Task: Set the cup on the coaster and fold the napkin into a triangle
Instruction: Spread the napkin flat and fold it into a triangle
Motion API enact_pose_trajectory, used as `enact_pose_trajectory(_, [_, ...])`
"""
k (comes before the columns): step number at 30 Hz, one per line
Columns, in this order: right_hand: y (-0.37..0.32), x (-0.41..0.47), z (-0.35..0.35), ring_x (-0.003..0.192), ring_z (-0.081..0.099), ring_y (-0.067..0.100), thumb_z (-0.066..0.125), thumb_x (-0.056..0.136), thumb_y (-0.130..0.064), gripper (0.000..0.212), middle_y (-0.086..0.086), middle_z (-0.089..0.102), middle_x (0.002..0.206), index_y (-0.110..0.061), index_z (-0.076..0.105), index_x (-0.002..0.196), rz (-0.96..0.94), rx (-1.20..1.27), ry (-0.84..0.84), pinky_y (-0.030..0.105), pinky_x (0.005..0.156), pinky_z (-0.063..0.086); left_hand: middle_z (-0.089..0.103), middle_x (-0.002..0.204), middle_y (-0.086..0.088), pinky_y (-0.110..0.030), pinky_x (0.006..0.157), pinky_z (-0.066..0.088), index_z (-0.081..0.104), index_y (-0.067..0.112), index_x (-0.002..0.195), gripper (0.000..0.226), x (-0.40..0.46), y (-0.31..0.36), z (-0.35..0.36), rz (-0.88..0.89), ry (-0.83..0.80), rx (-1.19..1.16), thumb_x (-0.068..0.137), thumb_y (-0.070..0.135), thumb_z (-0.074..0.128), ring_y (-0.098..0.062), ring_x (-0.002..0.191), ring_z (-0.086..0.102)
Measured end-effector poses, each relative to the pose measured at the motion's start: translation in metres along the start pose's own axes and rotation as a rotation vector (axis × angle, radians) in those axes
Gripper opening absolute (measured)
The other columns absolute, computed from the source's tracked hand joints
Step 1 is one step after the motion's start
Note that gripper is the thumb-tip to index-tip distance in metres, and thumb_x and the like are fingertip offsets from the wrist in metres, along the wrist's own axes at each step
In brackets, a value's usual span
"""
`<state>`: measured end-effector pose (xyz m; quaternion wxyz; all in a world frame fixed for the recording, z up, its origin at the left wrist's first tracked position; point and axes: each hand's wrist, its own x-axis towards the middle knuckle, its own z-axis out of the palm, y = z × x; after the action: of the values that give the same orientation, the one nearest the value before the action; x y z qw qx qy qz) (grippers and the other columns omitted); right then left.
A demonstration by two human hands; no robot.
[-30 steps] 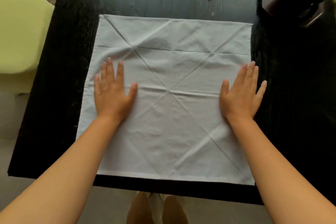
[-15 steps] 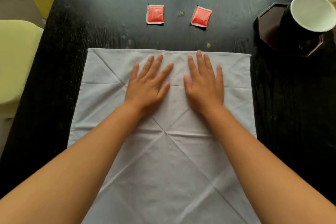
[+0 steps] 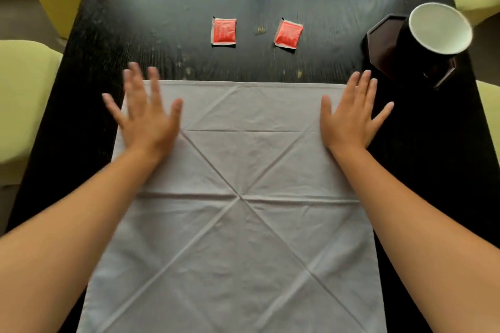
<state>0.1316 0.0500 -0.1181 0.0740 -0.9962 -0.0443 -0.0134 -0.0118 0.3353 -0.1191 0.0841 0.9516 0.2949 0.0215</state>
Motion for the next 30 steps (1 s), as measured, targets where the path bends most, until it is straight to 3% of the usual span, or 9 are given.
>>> enact_pose_trajectory(3, [-0.006, -0.039, -0.006, 0.146, 0.003, 0.021, 0.036, 0.094, -0.043, 0.064, 0.006, 0.006, 0.159, -0.018, 0.013, 0.149, -0.29, -0.023, -0.065, 0.055, 0.113, -0.005, -0.002, 0.157, -0.003, -0.055, 0.11, -0.008, 0.006, 0.029, 0.148, 0.066, -0.053, 0.065, 0.004, 0.327, -0.033, -0.05, 0.089, 0.056, 0.02, -0.021, 0.145, -0.001])
enact_pose_trajectory(6, [-0.004, -0.103, -0.009, 0.146, 0.003, 0.019, 0.035, 0.095, -0.037, 0.06, 0.004, 0.008, 0.159, -0.019, 0.014, 0.148, -0.405, -0.002, -0.202, 0.05, 0.115, -0.003, 0.005, 0.157, -0.001, -0.054, 0.112, -0.001, 0.015, 0.03, 0.147, 0.063, -0.116, 0.11, 0.017, 0.372, -0.171, -0.057, 0.088, 0.05, 0.021, -0.022, 0.145, 0.007])
enact_pose_trajectory(10, [0.032, -0.184, -0.025, 0.143, 0.009, 0.022, 0.021, 0.092, -0.037, 0.06, 0.005, 0.015, 0.156, -0.014, 0.018, 0.147, -0.35, -0.021, -0.269, 0.046, 0.116, 0.002, 0.028, 0.152, -0.008, -0.056, 0.111, 0.015, 0.035, 0.023, 0.143, 0.06, -0.189, 0.117, 0.022, 0.355, -0.186, -0.058, 0.086, 0.043, 0.031, -0.029, 0.14, 0.025])
enact_pose_trajectory(14, [0.081, -0.249, -0.041, 0.139, 0.027, 0.026, 0.027, 0.09, -0.037, 0.061, 0.011, 0.029, 0.151, -0.005, 0.029, 0.142, -0.331, -0.102, -0.263, 0.047, 0.111, 0.01, 0.027, 0.153, -0.008, -0.058, 0.109, 0.015, 0.033, 0.024, 0.144, 0.061, -0.245, 0.116, 0.023, 0.496, -0.209, -0.036, 0.087, 0.046, 0.036, -0.029, 0.141, 0.024])
enact_pose_trajectory(20, [0.114, -0.317, -0.057, 0.145, -0.001, 0.015, 0.01, 0.096, -0.044, 0.063, 0.012, 0.02, 0.154, -0.006, 0.022, 0.145, -0.092, -0.117, -0.293, 0.051, 0.114, 0.009, 0.018, 0.156, -0.007, -0.061, 0.109, 0.008, 0.021, 0.029, 0.147, 0.062, -0.287, 0.13, 0.022, 0.593, -0.28, -0.015, 0.089, 0.049, 0.03, -0.029, 0.144, 0.014])
enact_pose_trajectory(23, [0.118, -0.329, -0.064, 0.136, 0.033, 0.026, 0.034, 0.09, -0.045, 0.063, 0.015, 0.042, 0.145, -0.004, 0.04, 0.138, 0.069, -0.087, -0.209, 0.053, 0.108, 0.025, 0.018, 0.156, -0.007, -0.063, 0.108, 0.008, 0.023, 0.03, 0.147, 0.061, -0.294, 0.138, 0.021, 0.663, -0.302, -0.004, 0.09, 0.05, 0.03, -0.03, 0.143, 0.015])
enact_pose_trajectory(25, [0.119, -0.331, -0.066, 0.118, 0.05, 0.03, 0.058, 0.084, -0.038, 0.049, 0.013, 0.057, 0.124, -0.009, 0.054, 0.124, 0.138, -0.056, -0.116, 0.05, 0.098, 0.035, 0.019, 0.156, -0.007, -0.063, 0.107, 0.009, 0.025, 0.03, 0.146, 0.06, -0.296, 0.142, 0.021, 0.707, -0.296, 0.003, 0.09, 0.05, 0.03, -0.03, 0.143, 0.015])
enact_pose_trajectory(27, [0.115, -0.329, -0.066, 0.103, 0.053, 0.029, 0.076, 0.074, -0.03, 0.04, 0.008, 0.061, 0.106, -0.014, 0.062, 0.108, 0.227, -0.009, -0.062, 0.048, 0.088, 0.036, 0.019, 0.156, -0.007, -0.063, 0.107, 0.008, 0.024, 0.031, 0.146, 0.06, -0.297, 0.143, 0.021, 0.713, -0.295, 0.006, 0.09, 0.051, 0.03, -0.03, 0.143, 0.014])
enact_pose_trajectory(30, [0.105, -0.321, -0.067, 0.095, 0.054, 0.03, 0.08, 0.069, -0.024, 0.027, 0.006, 0.063, 0.096, -0.016, 0.065, 0.089, 0.361, 0.123, -0.044, 0.044, 0.084, 0.034, 0.017, 0.156, -0.006, -0.063, 0.107, 0.008, 0.023, 0.031, 0.147, 0.061, -0.297, 0.142, 0.02, 0.704, -0.292, -0.008, 0.089, 0.052, 0.03, -0.03, 0.144, 0.013])
